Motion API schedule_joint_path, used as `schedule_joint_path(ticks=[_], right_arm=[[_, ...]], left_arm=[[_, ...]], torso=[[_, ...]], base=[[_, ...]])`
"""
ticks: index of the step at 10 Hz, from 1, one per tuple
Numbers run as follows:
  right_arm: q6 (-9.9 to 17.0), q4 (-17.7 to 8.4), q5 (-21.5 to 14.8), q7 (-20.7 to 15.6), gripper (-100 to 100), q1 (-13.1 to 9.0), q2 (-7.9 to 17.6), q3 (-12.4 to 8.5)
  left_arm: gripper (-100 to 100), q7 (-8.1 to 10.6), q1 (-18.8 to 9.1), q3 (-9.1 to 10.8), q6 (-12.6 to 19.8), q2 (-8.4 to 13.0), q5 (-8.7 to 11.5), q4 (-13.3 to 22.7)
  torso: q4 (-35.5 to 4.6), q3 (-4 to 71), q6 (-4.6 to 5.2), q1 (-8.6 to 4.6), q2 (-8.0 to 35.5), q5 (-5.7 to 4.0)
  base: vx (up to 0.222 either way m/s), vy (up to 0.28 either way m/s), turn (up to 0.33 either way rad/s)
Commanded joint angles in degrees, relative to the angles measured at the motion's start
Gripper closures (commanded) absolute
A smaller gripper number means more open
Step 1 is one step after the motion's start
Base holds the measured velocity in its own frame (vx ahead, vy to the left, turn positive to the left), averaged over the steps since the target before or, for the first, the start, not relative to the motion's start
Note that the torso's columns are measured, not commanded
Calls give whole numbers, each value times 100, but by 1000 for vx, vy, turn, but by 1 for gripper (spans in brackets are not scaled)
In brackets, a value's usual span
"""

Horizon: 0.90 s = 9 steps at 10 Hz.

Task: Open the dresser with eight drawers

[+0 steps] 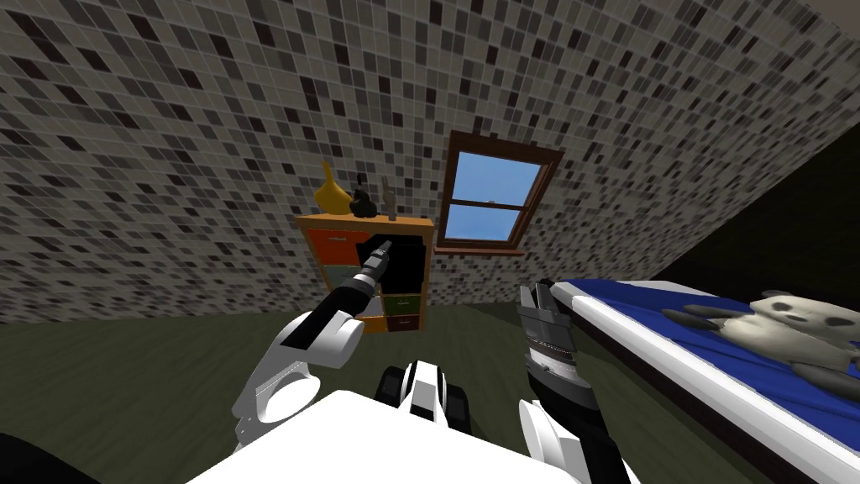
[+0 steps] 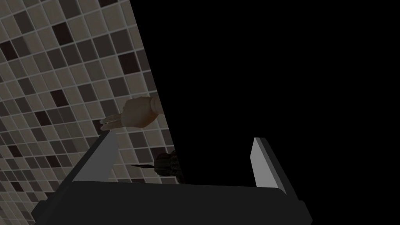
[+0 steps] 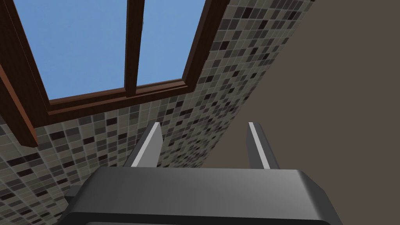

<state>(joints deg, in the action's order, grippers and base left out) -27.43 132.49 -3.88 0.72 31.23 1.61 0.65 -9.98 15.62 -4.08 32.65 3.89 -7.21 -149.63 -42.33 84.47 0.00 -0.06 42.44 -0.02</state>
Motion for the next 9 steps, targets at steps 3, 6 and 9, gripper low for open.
schedule_joint_path(ticks=[3, 6, 9], right_arm=[[0, 0, 0, 0, 0, -1, 0, 0], [0, 0, 0, 0, 0, 0, 0, 0], [0, 0, 0, 0, 0, 0, 0, 0]], left_arm=[[-100, -42, -660, 89, 632, -4, -7, 8], [-100, -67, -1069, 151, 1021, -3, -8, 17], [-100, -67, -1191, 179, 1192, 4, 9, 59]], torso=[[4, 8, 0, 5, -12, 1], [3, 12, 0, 7, -17, 1], [-25, -6, -4, -4, 17, -12]], base=[[-28, 0, 11], [-26, 3, 9], [-13, 4, 7]])
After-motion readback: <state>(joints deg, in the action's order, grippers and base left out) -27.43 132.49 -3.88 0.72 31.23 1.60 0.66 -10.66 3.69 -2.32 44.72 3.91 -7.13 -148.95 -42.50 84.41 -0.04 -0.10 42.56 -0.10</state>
